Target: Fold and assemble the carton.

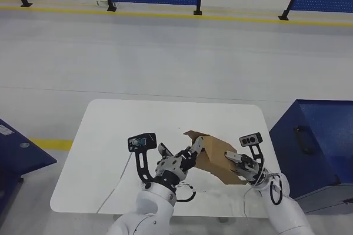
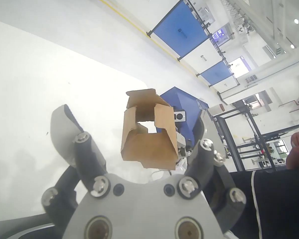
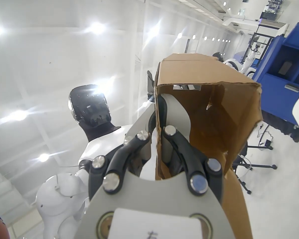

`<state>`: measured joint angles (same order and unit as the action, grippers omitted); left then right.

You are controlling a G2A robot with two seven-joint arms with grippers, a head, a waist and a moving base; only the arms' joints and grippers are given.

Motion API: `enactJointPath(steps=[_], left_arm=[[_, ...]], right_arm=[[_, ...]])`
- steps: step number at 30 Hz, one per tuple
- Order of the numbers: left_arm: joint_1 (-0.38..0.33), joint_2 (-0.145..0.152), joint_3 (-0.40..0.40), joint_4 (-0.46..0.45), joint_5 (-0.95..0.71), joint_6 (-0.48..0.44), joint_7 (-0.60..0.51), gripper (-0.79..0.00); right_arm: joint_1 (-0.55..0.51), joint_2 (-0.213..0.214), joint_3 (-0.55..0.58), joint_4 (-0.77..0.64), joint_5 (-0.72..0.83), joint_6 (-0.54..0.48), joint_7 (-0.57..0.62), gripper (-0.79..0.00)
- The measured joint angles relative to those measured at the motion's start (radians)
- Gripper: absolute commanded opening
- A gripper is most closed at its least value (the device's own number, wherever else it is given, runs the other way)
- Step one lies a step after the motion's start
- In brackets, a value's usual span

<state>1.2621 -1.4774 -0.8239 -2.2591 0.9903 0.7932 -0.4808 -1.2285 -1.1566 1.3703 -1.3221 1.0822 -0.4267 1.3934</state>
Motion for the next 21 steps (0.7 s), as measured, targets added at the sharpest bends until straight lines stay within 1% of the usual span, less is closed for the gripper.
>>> enactJointPath(steps=[3,4,6,10,12,15,17,18,21], left_arm=[[-0.009,-0.007,0.029,0.01,0.019,0.018,0.002,-0.262],[-0.012,-0.009,0.035,0.013,0.026,0.02,0.005,-0.249],[-0.016,-0.013,0.051,0.025,0.046,0.019,0.014,-0.249],[-0.023,-0.02,0.072,0.057,0.088,0.017,0.023,-0.311],[-0.023,-0.023,0.074,0.065,0.098,0.019,0.021,-0.376],[-0.021,-0.027,0.072,0.073,0.105,0.018,0.014,-0.385],[-0.017,-0.029,0.069,0.079,0.11,0.017,0.007,-0.354],[-0.015,-0.029,0.067,0.083,0.115,0.016,0.002,-0.372],[-0.009,-0.031,0.064,0.087,0.132,0.01,-0.009,-0.394]], right_arm=[[-0.012,-0.002,0.004,-0.011,-0.014,-0.005,-0.005,-0.785],[-0.015,-0.002,0.005,-0.013,-0.016,-0.006,-0.006,-0.785],[-0.019,-0.003,0.007,-0.016,-0.021,-0.005,-0.005,-0.785],[-0.026,-0.005,0.011,-0.02,-0.026,-0.001,-0.001,-0.785],[-0.029,-0.006,0.014,-0.022,-0.026,0.002,0.002,-0.785],[-0.033,-0.007,0.02,-0.026,-0.02,0.008,0.008,-0.785],[-0.036,-0.008,0.023,-0.029,-0.015,0.013,0.013,-0.785],[-0.038,-0.008,0.024,-0.03,-0.013,0.016,0.016,-0.785],[-0.041,-0.01,0.025,-0.031,-0.006,0.022,0.022,-0.785]])
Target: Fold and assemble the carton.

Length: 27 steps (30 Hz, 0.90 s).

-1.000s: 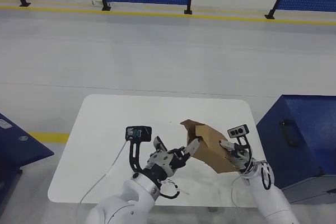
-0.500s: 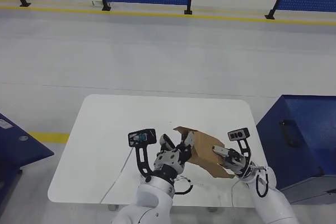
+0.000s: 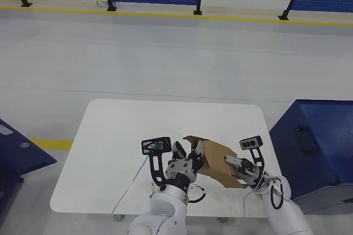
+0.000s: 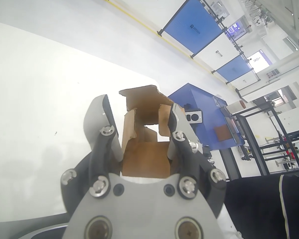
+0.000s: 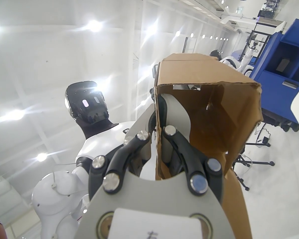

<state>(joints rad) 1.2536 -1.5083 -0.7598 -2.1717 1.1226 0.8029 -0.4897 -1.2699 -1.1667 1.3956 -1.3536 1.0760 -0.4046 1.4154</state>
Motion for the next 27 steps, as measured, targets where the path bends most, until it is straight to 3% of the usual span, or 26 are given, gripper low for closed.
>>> enactJointPath(steps=[22,26,27], left_arm=[[0.041,-0.023,-0.009,0.006,-0.047,-0.079,-0.015,-0.425],[0.05,-0.026,-0.008,0.0,-0.043,-0.091,-0.011,-0.462],[0.052,-0.027,-0.007,0.001,-0.038,-0.095,-0.014,-0.505]], right_arm=[[-0.044,-0.008,0.027,-0.015,-0.003,0.012,0.012,-0.785],[-0.051,-0.009,0.033,-0.018,-0.002,0.015,0.015,-0.785],[-0.053,-0.009,0.035,-0.019,-0.002,0.017,0.017,-0.785]])
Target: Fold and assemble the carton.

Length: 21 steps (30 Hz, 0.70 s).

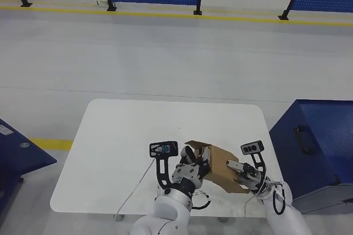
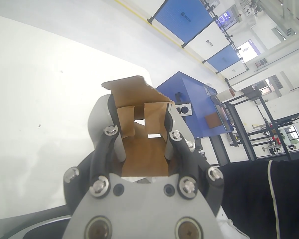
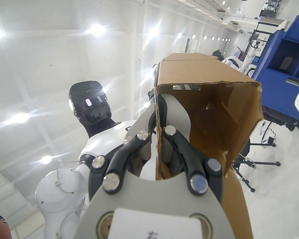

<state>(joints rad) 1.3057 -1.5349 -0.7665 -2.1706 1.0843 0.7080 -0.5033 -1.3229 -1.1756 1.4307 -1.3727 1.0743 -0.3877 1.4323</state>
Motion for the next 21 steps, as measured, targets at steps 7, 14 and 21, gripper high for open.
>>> enactJointPath(steps=[7,14,21], left_arm=[[0.002,-0.006,0.01,0.014,0.02,-0.006,-0.018,-0.526],[-0.001,-0.014,0.013,0.03,0.029,-0.003,-0.031,-0.526],[-0.007,-0.023,-0.003,0.017,0.031,0.003,-0.034,-0.511]], right_arm=[[-0.003,-0.001,0.005,-0.009,-0.006,0.007,0.006,-0.785],[0.001,-0.004,-0.003,-0.008,-0.004,0.012,0.005,-0.785],[0.014,-0.007,-0.005,0.015,0.022,0.049,0.008,-0.785]])
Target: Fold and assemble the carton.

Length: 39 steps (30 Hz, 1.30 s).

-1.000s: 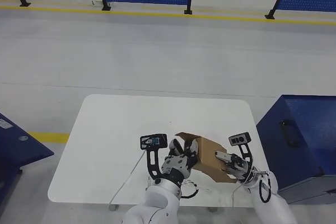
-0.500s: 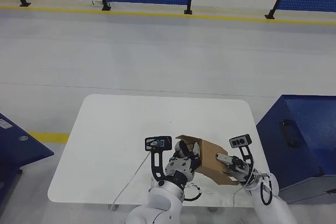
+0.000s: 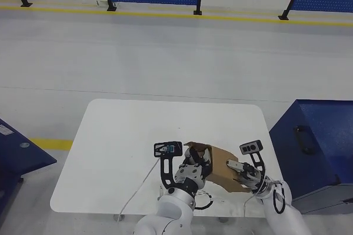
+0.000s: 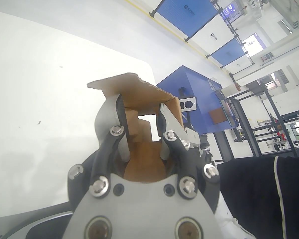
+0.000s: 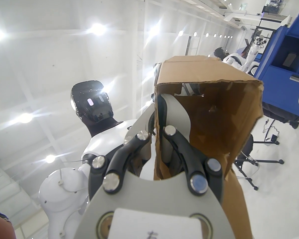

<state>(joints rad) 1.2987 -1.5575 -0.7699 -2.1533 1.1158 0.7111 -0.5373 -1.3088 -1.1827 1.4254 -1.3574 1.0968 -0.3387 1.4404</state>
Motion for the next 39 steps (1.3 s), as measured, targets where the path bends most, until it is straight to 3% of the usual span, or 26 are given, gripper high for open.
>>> enactJointPath(steps=[3,4,5,8,9,12,15,21,29,39], left_arm=[[0.006,-0.001,-0.019,-0.026,-0.009,-0.001,-0.004,-0.428],[0.01,-0.001,-0.028,-0.038,-0.016,-0.002,-0.007,-0.336],[0.015,-0.001,-0.039,-0.052,-0.026,-0.003,-0.012,-0.185],[0.039,0.003,-0.089,-0.114,-0.057,-0.02,-0.024,-0.022],[0.053,0.005,-0.112,-0.141,-0.069,-0.035,-0.016,0.0],[0.087,0.012,-0.177,-0.174,-0.085,-0.097,0.036,0.0],[0.105,0.018,-0.235,-0.137,-0.077,-0.15,0.086,0.0],[0.079,0.021,-0.256,-0.043,-0.019,-0.203,0.13,0.0],[0.092,0.021,-0.239,-0.054,-0.005,-0.203,0.094,0.0],[0.127,0.029,-0.216,-0.111,-0.008,-0.25,-0.047,0.0]], right_arm=[[0.014,-0.003,-0.012,0.027,0.065,0.091,0.007,-0.785],[0.021,-0.005,-0.018,0.04,0.092,0.132,0.008,-0.785],[0.028,-0.006,-0.024,0.054,0.122,0.179,0.008,-0.785],[0.058,-0.01,-0.046,0.104,0.217,0.357,0.003,-0.785],[0.069,-0.011,-0.056,0.121,0.245,0.43,0.001,-0.785],[0.09,-0.012,-0.08,0.154,0.296,0.613,0.002,-0.785],[0.092,-0.01,-0.119,0.134,0.335,0.751,-0.028,-0.785],[0.051,0.026,-0.204,0.007,0.483,0.883,-0.165,-0.785],[0.038,0.08,-0.231,-0.039,0.555,0.9,-0.182,-0.785],[0.058,0.125,-0.286,-0.014,0.575,0.866,-0.148,-0.785]])
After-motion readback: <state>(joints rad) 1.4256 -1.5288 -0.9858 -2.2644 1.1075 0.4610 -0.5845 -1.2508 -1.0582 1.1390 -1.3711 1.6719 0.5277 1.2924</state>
